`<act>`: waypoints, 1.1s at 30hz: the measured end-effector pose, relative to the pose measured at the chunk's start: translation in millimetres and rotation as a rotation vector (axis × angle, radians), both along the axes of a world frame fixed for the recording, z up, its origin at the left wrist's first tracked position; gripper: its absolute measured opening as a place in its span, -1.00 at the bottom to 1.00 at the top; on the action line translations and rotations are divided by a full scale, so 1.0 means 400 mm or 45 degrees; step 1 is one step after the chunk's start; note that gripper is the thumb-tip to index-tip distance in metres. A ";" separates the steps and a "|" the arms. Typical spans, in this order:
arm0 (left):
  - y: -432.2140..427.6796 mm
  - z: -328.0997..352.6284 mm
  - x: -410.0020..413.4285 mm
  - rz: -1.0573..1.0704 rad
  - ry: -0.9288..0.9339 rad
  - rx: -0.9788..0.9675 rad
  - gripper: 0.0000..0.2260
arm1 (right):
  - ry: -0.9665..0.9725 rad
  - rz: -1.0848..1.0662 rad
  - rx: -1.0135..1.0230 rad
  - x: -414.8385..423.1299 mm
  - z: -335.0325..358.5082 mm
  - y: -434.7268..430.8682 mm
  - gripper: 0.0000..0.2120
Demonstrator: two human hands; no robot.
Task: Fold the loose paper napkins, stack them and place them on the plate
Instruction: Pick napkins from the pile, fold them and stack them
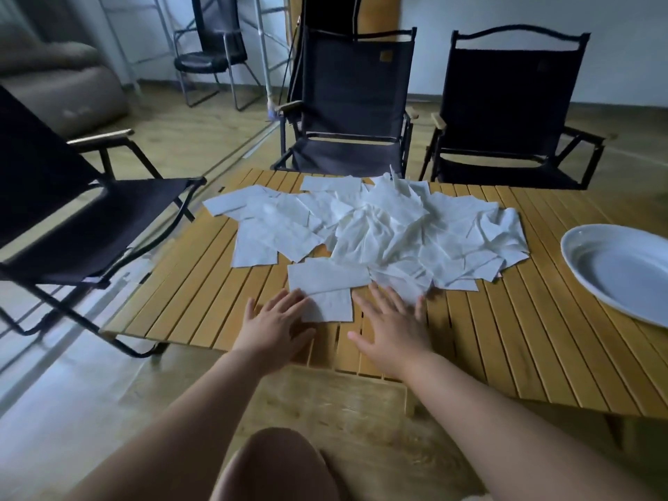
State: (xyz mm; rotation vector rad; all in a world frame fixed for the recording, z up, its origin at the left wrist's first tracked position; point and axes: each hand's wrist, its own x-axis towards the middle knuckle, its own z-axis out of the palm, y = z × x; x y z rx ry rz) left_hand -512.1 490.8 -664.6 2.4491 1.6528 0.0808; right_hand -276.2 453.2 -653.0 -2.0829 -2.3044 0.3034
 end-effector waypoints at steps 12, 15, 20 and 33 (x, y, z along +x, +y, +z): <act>0.124 0.001 0.000 0.099 -0.372 0.135 -0.74 | 0.033 -0.006 0.087 0.015 0.004 0.157 -0.58; 0.149 0.003 -0.003 0.097 -0.389 0.185 -0.81 | -0.014 0.032 0.172 0.017 -0.005 0.188 -0.66; 0.158 0.012 -0.005 0.054 -0.325 0.243 -0.83 | -0.101 0.091 0.330 0.022 -0.014 0.195 -0.82; 0.066 0.093 0.128 0.079 -0.658 0.130 -0.90 | 0.213 -0.017 0.563 0.149 0.076 0.056 -0.90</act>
